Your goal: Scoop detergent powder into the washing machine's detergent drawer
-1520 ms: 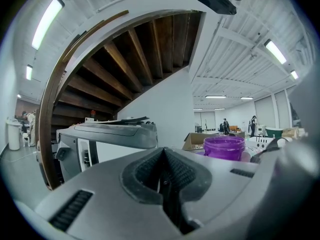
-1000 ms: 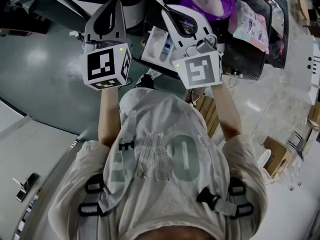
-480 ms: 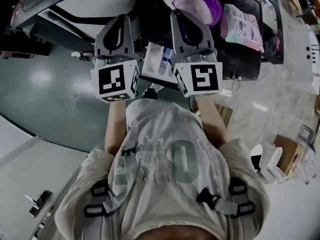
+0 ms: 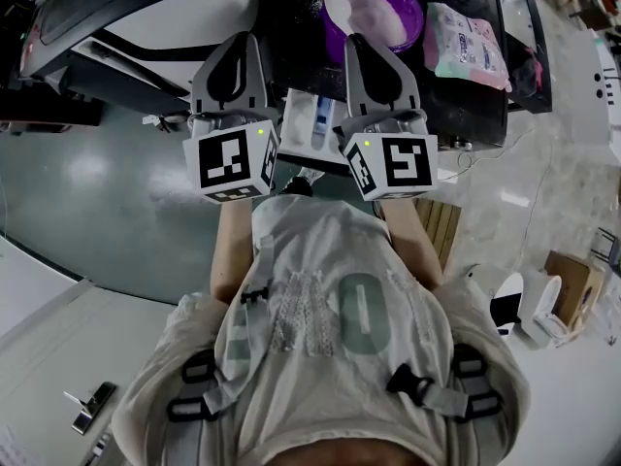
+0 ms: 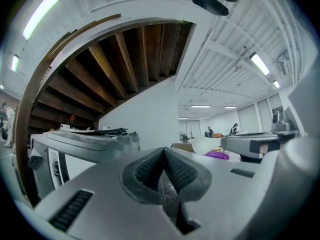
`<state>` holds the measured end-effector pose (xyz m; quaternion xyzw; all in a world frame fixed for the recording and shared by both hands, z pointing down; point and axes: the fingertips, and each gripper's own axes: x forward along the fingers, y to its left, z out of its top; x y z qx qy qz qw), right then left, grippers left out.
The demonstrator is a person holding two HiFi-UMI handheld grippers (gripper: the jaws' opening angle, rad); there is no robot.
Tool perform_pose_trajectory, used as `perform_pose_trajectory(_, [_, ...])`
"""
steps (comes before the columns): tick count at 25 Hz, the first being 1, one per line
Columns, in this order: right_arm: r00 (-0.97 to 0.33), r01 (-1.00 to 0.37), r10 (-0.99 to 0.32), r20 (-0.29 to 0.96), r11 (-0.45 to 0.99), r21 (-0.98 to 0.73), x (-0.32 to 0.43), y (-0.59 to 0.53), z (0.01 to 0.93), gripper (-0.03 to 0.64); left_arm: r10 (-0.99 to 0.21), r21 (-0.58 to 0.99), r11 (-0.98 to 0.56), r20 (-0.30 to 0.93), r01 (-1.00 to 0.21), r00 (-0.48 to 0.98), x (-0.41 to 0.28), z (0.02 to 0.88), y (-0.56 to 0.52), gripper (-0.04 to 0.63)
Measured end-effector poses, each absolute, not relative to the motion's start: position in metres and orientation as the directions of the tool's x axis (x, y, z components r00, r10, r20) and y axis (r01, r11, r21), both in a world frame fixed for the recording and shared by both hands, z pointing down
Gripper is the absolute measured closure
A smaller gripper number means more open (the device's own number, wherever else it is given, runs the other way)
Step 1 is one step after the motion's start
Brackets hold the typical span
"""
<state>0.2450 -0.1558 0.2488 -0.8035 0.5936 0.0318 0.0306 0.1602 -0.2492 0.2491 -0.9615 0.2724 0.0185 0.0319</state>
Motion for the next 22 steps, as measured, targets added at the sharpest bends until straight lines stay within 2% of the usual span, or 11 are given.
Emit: perform_pose_trajectory(22, [0.307, -0.952, -0.946, -0.102, -0.305, -0.043, 0.255, -0.145, 0.245, 0.607, -0.521, -0.057, -0.849, -0.068, -0.525, 0.851, 0.164, 0.242, -0.244, 0.575])
